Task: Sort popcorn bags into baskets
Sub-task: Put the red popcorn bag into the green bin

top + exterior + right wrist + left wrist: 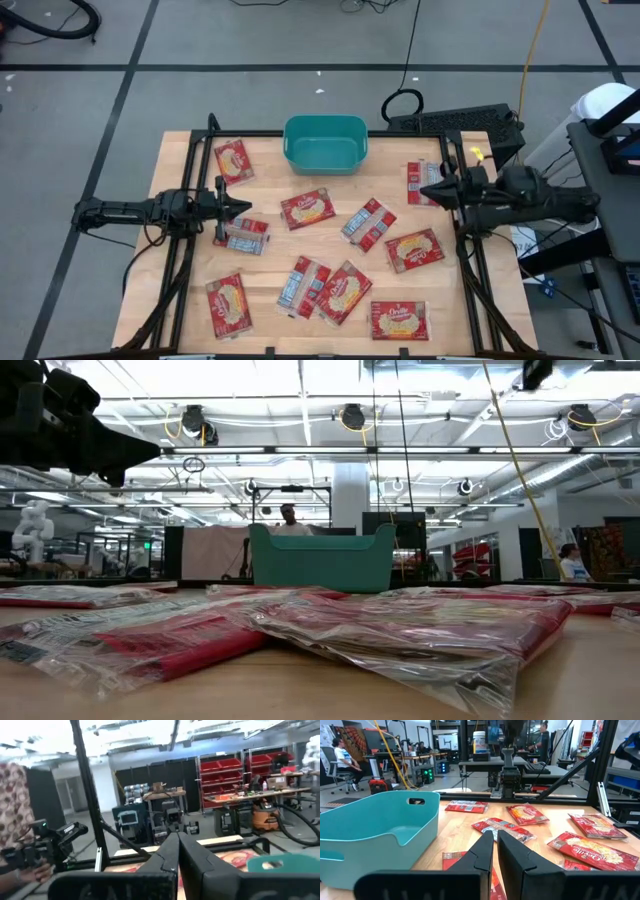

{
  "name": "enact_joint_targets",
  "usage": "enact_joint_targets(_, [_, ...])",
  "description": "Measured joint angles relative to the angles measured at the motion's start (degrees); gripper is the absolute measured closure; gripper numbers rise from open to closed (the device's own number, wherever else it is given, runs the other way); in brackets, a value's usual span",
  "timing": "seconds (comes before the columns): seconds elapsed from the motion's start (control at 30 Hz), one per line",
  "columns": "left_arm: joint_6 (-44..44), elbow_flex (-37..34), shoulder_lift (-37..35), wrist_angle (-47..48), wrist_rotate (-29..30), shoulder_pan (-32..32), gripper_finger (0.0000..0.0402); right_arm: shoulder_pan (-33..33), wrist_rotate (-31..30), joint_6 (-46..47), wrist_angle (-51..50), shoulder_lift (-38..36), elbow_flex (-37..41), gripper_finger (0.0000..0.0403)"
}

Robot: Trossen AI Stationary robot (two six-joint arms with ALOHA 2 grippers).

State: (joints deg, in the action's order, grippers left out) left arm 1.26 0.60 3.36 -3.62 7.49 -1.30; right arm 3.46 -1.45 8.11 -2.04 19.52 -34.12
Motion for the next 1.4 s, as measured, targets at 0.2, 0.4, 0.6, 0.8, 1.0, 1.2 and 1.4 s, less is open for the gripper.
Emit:
enact_joint_targets(0.2, [0.0,0.0,0.0,0.0,0.2,0.0,0.0371,0.0,-2.6,-2.2,-9.9,11.7,-15.6,0.0403])
enact_joint_targets(0.4, [0.0,0.0,0.0,0.0,0.3,0.0,0.0371,-0.1,-12.3,-2.8,-23.8,24.0,-29.4,0.0403])
enact_joint_targets(0.6, [0.1,0.0,0.0,-0.2,0.7,0.0,0.0371,-0.8,-13.3,1.8,-33.0,33.9,-37.7,0.0403])
enact_joint_targets(0.8, [-0.9,0.3,0.0,-4.0,0.7,0.0,0.0371,-0.8,-13.4,8.6,-39.6,39.6,-38.1,0.0403])
enact_joint_targets(1.0, [-2.9,6.0,0.0,-2.5,0.6,0.0,0.0371,-0.8,-13.4,12.0,-40.2,42.8,-32.8,0.0403])
enact_joint_targets(1.2, [-6.1,18.2,4.8,5.7,6.4,0.1,0.0371,-0.8,-13.4,12.6,-35.2,43.4,-24.3,0.0403])
enact_joint_targets(1.4, [-3.6,33.8,15.4,14.2,7.8,0.1,0.0371,-0.8,-13.3,16.2,-27.9,43.4,-15.9,0.0403])
